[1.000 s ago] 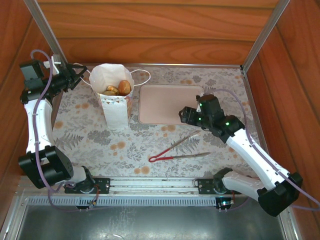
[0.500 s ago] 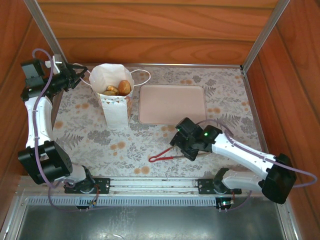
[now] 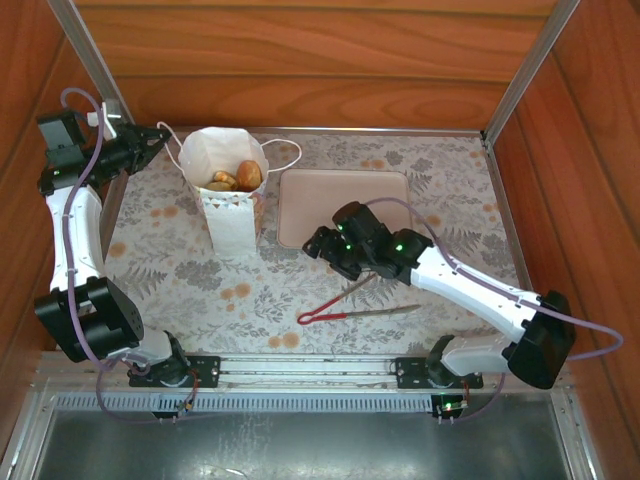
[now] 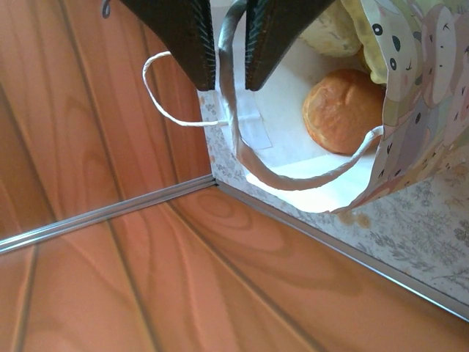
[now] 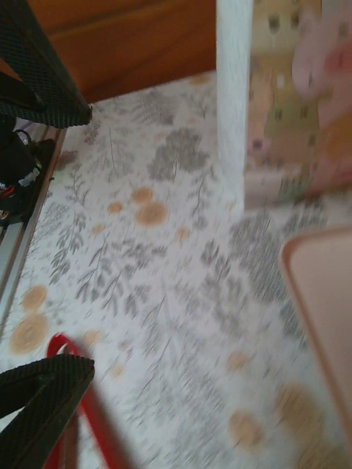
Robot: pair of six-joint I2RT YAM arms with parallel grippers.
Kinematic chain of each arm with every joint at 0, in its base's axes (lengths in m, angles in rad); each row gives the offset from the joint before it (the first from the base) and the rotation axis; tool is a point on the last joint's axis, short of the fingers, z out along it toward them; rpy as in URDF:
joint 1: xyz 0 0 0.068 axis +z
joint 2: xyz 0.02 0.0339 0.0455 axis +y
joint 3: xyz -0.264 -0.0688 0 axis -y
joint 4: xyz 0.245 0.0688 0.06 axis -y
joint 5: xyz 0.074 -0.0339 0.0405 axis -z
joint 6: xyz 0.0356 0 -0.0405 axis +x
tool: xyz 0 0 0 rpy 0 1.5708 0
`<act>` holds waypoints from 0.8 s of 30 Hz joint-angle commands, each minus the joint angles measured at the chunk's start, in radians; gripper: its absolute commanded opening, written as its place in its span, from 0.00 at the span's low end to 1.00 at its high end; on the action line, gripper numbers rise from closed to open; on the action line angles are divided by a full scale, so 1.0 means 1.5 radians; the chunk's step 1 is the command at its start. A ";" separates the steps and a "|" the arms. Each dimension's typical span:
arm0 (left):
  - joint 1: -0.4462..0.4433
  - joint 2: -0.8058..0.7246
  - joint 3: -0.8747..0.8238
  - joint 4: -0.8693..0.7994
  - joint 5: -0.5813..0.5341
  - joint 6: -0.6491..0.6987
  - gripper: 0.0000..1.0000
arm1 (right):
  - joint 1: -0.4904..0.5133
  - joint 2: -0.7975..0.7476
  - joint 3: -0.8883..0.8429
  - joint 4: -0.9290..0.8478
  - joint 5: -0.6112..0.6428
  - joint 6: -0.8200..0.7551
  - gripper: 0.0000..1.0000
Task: Take the fake bread out of the paper bag
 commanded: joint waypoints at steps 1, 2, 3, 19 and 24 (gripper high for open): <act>0.003 0.013 0.018 -0.003 0.024 0.001 0.15 | -0.002 0.029 0.074 0.058 0.045 -0.114 0.84; 0.003 0.016 0.019 -0.003 0.026 0.002 0.15 | -0.008 0.043 0.106 0.041 0.061 -0.136 0.85; 0.003 0.019 0.019 -0.003 0.027 0.001 0.15 | -0.017 0.056 0.136 0.027 0.072 -0.154 0.86; -0.007 0.044 0.038 -0.002 0.040 -0.007 0.18 | -0.168 0.288 0.455 -0.049 -0.074 -0.287 0.68; -0.008 0.042 0.037 -0.002 0.039 -0.004 0.13 | -0.182 0.377 0.598 -0.132 -0.064 -0.329 0.40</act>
